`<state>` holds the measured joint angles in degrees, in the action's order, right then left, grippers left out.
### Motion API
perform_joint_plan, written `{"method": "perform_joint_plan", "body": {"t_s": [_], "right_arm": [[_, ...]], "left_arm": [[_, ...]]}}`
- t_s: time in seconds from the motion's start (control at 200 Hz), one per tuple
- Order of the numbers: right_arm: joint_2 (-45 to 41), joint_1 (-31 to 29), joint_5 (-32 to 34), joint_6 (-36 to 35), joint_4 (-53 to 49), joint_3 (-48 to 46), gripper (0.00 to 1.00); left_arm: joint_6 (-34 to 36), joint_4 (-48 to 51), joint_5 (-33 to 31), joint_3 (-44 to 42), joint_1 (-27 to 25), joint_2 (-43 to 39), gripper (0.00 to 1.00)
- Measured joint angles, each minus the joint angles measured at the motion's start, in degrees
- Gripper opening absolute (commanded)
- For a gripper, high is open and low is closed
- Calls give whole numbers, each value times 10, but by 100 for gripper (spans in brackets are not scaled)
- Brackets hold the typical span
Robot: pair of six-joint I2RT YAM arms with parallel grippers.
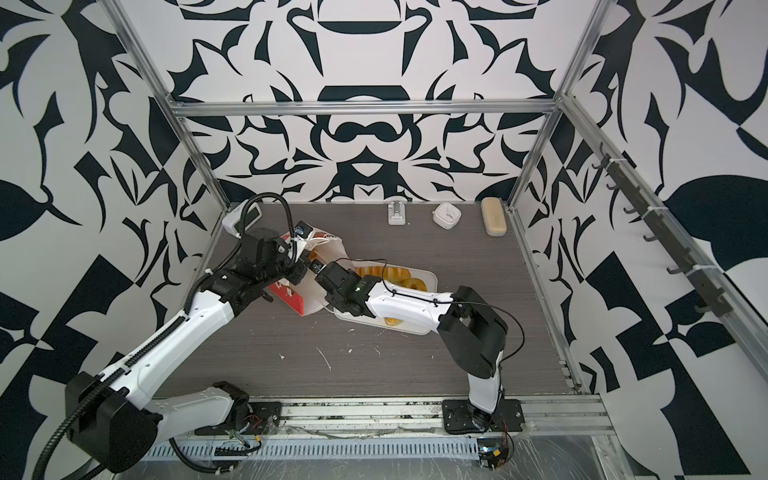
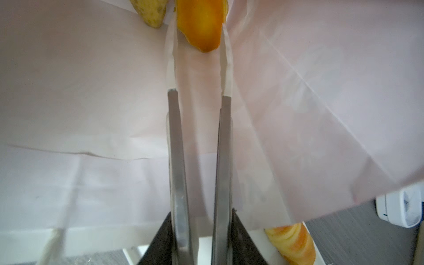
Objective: Take the fake bread out of the paper bag
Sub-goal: 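Push the tongs deeper into the bag and close them on the orange pastry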
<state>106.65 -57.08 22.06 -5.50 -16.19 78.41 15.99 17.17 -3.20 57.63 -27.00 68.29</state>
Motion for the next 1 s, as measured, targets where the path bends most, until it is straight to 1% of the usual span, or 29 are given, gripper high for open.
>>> {"method": "perform_joint_plan", "body": {"t_s": [0.175, 0.37, 0.75, 1.0], "right_arm": [[32, 0, 19, -37, -5, 43, 40], [63, 5, 28, -63, -27, 81, 40], [76, 21, 9, -82, -38, 99, 44], [107, 24, -2, -84, -65, 146, 44]], "left_arm": [[1, 5, 3, 0, 1, -1, 0], [2, 5, -3, 0, 6, -4, 0], [3, 3, -7, 0, 8, -4, 0], [3, -2, -23, 0, 15, -4, 0]]}}
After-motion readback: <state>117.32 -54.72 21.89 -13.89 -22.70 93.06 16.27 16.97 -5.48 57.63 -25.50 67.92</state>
